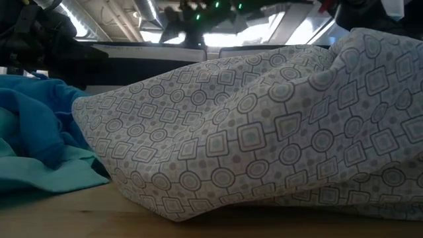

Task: Sort clothes
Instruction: Put the blue patterned shirt into the left blue laundry bin

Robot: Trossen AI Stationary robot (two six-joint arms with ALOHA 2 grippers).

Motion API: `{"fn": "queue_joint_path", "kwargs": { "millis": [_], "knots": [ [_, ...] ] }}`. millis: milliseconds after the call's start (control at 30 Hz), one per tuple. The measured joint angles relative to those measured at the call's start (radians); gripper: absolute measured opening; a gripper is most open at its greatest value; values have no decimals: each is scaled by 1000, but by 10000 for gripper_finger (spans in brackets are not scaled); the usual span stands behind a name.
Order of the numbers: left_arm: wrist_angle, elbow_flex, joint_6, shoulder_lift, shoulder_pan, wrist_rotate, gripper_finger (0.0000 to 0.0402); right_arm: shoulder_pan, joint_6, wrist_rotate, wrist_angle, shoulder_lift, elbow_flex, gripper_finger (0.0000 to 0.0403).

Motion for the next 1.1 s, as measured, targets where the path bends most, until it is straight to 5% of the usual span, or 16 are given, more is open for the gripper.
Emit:
{"fn": "queue_joint_path", "kwargs": {
  "millis": [400,800,967,1100],
  "knots": [
    [0,0,3,13,0,-1,125,242,-16,85,-384,-260,-27,280],
    [6,0,26,16,0,-11,125,558,306,154,-848,-335,-44,277],
    [31,0,42,16,0,-11,125,660,482,277,-955,-332,-173,277],
    [33,0,82,16,0,-12,125,694,583,269,-921,-332,-320,277]
  ]
}}
